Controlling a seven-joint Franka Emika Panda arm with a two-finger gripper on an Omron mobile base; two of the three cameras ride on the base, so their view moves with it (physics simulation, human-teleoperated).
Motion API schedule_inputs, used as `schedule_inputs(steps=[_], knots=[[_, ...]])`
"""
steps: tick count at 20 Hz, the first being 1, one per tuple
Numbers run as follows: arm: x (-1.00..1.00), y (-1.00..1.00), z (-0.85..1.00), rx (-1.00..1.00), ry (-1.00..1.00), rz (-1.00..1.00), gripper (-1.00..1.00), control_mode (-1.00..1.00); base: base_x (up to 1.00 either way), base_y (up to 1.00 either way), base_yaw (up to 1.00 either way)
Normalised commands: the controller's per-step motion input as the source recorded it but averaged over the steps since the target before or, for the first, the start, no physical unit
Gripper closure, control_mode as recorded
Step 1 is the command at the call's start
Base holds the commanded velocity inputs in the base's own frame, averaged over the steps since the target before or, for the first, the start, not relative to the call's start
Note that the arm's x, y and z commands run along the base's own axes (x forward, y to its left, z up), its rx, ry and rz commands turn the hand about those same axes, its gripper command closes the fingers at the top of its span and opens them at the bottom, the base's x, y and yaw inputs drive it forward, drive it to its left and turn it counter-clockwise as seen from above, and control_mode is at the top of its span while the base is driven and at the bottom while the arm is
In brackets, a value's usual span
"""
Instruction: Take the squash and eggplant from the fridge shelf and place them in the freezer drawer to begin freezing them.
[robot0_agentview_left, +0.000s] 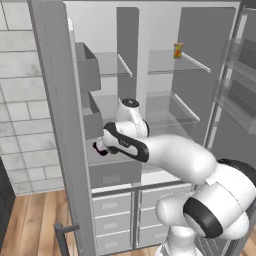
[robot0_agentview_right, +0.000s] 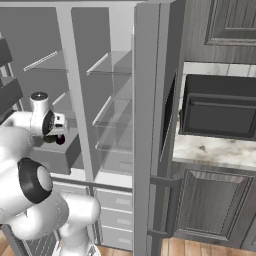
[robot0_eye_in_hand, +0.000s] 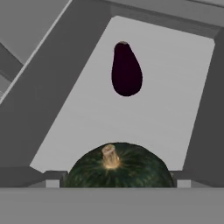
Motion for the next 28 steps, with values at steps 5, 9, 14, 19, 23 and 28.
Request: schedule_inputs(steps=[5,9,14,19,23,28], knots=[[0.43,0.1,-0.27,-0.01,0.0,0.0,1.0,-1.0,0.0,0.0,0.0],[0.42,0.07,-0.26,-0.01,0.0,0.0,1.0,-1.0,0.0,0.0,0.0],[0.47,0.06,-0.28,-0.01,0.0,0.0,1.0,-1.0,0.0,0.0,0.0],[0.51,0.0,-0.37,-0.05,-0.01,0.0,-1.0,-1.0,0.0,0.0,0.0],[0.25,0.02,-0.26,-0.02,-0.07,0.0,-1.0,-1.0,0.0,0.0,0.0],[0.09,0.01,-0.04,-0.01,-0.01,-0.03,-1.0,-1.0,0.0,0.0,0.0]])
